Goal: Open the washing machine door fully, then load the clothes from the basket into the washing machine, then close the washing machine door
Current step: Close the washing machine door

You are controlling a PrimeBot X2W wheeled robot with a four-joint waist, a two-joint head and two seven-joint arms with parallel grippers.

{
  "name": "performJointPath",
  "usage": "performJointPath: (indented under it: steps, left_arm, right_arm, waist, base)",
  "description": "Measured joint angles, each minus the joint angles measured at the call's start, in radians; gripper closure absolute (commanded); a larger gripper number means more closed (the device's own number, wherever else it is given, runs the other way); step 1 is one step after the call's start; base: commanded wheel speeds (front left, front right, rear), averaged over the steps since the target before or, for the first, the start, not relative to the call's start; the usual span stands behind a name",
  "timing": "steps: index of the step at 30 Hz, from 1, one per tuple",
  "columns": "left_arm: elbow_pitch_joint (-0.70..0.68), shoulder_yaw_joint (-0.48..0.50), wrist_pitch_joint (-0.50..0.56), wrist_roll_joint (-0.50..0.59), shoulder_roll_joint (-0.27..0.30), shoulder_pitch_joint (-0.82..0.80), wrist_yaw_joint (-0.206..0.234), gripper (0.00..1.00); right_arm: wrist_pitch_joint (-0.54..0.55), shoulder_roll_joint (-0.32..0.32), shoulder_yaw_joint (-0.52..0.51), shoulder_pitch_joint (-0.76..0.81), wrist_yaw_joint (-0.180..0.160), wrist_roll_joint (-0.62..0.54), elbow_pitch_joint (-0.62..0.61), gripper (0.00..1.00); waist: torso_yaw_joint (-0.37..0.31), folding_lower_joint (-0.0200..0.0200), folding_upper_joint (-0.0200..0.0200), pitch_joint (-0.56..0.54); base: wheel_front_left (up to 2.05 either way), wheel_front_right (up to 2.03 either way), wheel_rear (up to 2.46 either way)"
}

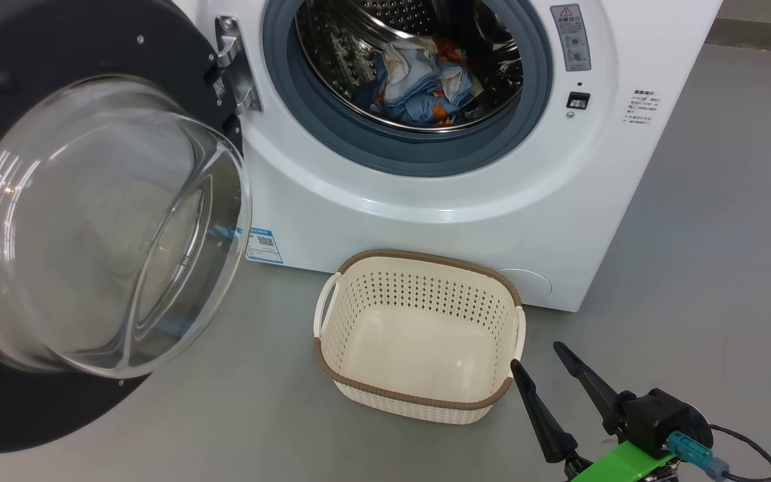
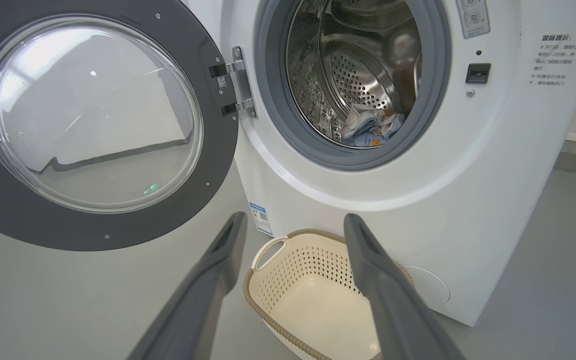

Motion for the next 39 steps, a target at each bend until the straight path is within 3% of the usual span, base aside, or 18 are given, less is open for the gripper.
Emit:
performJointPath:
  steps: [9,16,21,32,39]
  left_arm:
    - [-0.031,-0.036,0.074,-0.001,-0.021,-0.001,0.003,1.00]
    - [-0.130,-0.061,0.153,-0.007,-0.062,0.018,0.021,1.00]
    - [-0.249,-0.071,0.195,-0.013,-0.108,0.059,0.072,1.00]
    - [-0.626,-0.101,0.301,-0.031,-0.240,0.206,0.247,1.00]
    - [-0.824,-0.150,0.379,-0.053,-0.299,0.288,0.328,1.00]
  right_arm:
    - [0.000,0.002,-0.003,0.000,0.000,0.000,0.000,0.00]
    - [0.000,0.004,-0.016,0.002,0.000,0.000,-0.002,0.00]
    - [0.000,0.010,-0.023,0.002,0.000,0.000,-0.003,0.00]
    - [0.000,0.022,-0.033,0.018,0.000,0.000,-0.007,0.00]
    - [0.000,0.033,-0.036,0.019,0.000,-0.001,-0.008,0.00]
  waist:
    - [-0.005,0.0000,0.0000,0.000]
    - [0.004,0.0000,0.0000,-0.001]
    - [0.012,0.0000,0.0000,-0.005]
    - [0.010,0.0000,0.0000,-0.012]
    - [0.006,0.0000,0.0000,-0.012]
  base:
    - [0.00,0.00,0.00]
    - [0.00,0.00,0.00]
    - [0.00,0.00,0.00]
    - [0.00,0.00,0.00]
    - [0.00,0.00,0.00]
